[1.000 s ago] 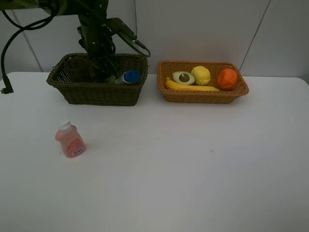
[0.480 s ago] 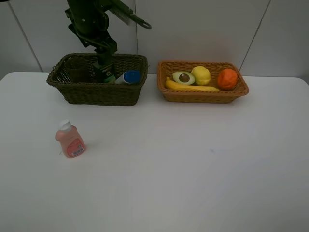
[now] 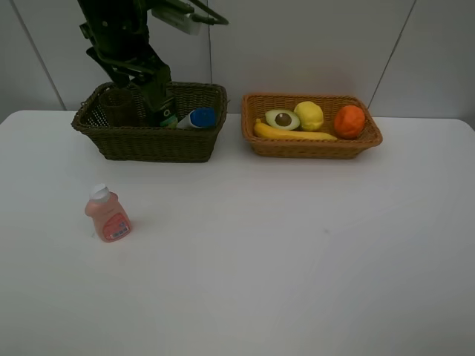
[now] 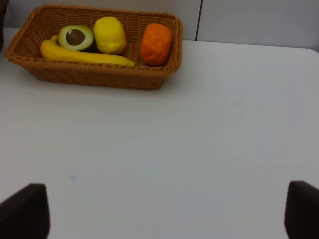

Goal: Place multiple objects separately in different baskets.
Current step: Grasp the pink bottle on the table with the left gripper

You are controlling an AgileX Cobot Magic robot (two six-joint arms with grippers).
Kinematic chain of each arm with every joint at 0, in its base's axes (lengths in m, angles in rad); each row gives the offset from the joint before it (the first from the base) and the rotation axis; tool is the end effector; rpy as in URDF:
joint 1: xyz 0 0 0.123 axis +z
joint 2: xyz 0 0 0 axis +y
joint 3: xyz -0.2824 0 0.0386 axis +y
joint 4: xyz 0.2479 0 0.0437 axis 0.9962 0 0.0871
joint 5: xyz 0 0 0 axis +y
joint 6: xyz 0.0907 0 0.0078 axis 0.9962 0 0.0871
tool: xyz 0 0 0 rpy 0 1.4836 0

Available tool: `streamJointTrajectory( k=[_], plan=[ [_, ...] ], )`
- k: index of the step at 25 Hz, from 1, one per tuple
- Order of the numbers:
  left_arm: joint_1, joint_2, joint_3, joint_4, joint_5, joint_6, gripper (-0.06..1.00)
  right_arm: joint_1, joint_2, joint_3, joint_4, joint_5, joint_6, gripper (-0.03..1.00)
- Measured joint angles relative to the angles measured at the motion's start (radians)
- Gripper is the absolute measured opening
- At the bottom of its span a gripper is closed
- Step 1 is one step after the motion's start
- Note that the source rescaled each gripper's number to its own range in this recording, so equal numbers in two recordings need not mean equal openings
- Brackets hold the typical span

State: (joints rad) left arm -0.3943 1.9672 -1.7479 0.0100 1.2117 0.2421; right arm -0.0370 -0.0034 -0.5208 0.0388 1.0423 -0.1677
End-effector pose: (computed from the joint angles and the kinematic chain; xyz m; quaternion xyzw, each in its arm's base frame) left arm 0.3848 -0.1592 0.2686 0.3120 0.9433 -0.0038 0.1133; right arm -0.0070 0.0033 0.2845 -0.0558 0.8399 -0.0358 0.5386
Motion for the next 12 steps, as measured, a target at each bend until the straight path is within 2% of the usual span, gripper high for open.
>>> streamJointTrajectory(
  k=[12],
  plan=[
    [0.0,-0.31,0.419,-0.019,0.002,0.0,1.0,0.0,0.0,0.0,0.0,0.0,0.0,1.0]
  ],
)
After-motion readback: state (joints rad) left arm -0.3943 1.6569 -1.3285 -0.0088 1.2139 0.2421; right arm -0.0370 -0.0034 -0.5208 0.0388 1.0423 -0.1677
